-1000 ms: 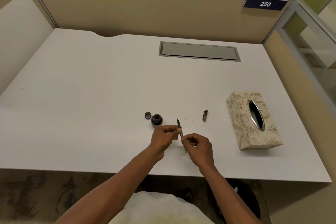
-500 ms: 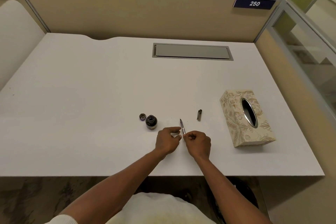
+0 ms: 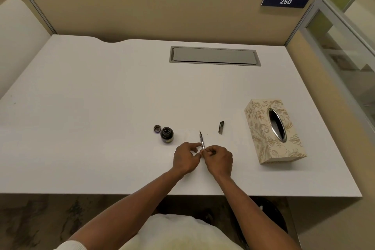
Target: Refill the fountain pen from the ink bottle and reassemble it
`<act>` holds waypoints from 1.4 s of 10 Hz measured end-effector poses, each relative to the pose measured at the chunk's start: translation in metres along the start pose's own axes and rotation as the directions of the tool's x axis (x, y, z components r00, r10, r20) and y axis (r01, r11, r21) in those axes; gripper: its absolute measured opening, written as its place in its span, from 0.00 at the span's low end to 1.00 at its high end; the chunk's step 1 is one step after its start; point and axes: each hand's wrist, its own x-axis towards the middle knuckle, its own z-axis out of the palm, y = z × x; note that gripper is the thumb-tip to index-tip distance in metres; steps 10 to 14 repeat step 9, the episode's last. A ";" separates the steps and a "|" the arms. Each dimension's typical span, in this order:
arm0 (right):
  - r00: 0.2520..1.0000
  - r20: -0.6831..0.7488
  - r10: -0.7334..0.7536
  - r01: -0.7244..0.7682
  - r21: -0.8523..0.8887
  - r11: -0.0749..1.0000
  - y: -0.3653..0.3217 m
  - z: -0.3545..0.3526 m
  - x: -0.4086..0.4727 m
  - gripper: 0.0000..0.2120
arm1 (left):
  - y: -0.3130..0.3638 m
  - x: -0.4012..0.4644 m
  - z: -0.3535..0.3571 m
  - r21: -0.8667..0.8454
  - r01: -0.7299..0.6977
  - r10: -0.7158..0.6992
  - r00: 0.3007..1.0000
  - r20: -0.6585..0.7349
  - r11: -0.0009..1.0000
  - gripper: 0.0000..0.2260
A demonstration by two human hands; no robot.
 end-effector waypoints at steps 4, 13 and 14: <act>0.999 0.034 -0.024 0.023 0.028 0.999 0.007 -0.003 0.004 0.06 | 0.000 -0.002 0.005 -0.006 0.033 -0.034 0.998 -0.048 0.999 0.16; 0.987 0.060 -0.151 0.142 0.124 0.982 0.030 -0.023 0.010 0.05 | 0.002 -0.006 0.009 -0.091 0.069 -0.081 0.988 -0.131 0.993 0.14; 0.987 0.060 -0.151 0.142 0.124 0.982 0.030 -0.023 0.010 0.05 | 0.002 -0.006 0.009 -0.091 0.069 -0.081 0.988 -0.131 0.993 0.14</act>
